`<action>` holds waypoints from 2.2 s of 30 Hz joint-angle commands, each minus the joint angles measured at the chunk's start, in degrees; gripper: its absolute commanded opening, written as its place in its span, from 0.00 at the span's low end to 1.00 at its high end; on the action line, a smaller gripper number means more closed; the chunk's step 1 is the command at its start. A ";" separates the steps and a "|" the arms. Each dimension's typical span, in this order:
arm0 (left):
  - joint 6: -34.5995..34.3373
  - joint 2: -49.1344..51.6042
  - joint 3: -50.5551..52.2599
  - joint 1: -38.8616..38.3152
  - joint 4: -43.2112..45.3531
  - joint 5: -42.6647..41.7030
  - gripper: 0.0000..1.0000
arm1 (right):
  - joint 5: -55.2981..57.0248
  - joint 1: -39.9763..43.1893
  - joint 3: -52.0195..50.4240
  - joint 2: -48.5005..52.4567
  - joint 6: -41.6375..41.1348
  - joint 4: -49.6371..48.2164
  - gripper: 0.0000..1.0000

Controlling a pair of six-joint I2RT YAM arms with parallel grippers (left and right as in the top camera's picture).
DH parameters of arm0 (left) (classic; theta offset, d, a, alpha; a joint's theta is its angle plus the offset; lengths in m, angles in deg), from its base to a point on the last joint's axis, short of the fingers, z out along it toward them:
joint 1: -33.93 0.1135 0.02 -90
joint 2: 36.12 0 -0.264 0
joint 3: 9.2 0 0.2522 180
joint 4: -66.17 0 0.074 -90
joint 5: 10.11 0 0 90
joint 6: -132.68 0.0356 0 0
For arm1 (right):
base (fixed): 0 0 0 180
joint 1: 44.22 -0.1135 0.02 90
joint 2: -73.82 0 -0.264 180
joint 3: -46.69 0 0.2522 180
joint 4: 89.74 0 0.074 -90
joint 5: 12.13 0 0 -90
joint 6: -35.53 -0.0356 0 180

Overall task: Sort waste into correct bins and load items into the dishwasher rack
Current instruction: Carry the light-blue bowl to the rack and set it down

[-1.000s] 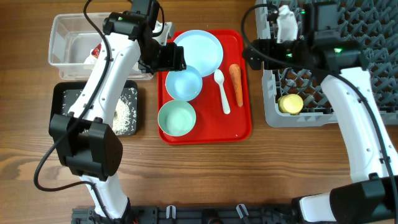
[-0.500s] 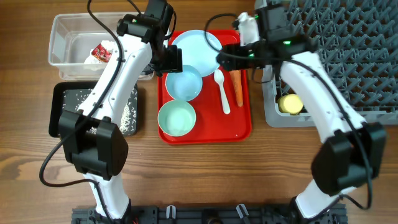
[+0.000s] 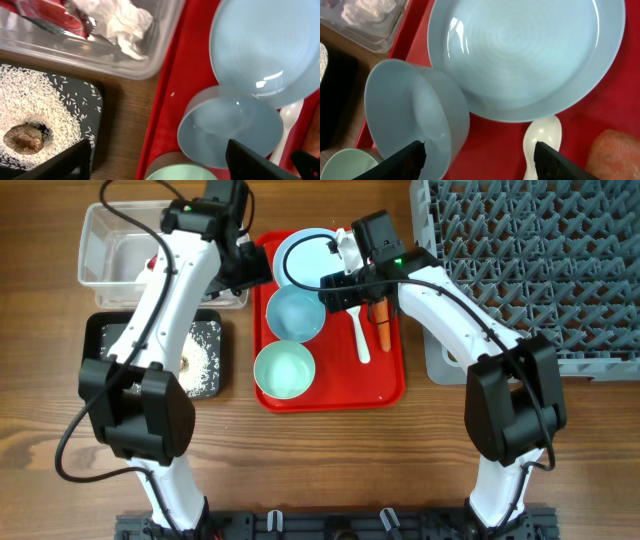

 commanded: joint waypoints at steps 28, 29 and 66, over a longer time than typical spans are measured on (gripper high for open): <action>-4.48 0.66 -0.26 3.28 0.61 -0.37 0.95 | 4.20 -2.91 -0.55 5.86 5.53 -4.72 0.47; -4.48 0.66 -0.26 3.28 0.61 -0.37 0.95 | 4.20 -2.91 -0.55 5.86 5.60 -4.70 0.45; -4.48 0.66 -0.26 3.28 -0.48 -0.15 1.00 | 69.85 16.57 -0.52 -2.54 48.35 -35.26 0.04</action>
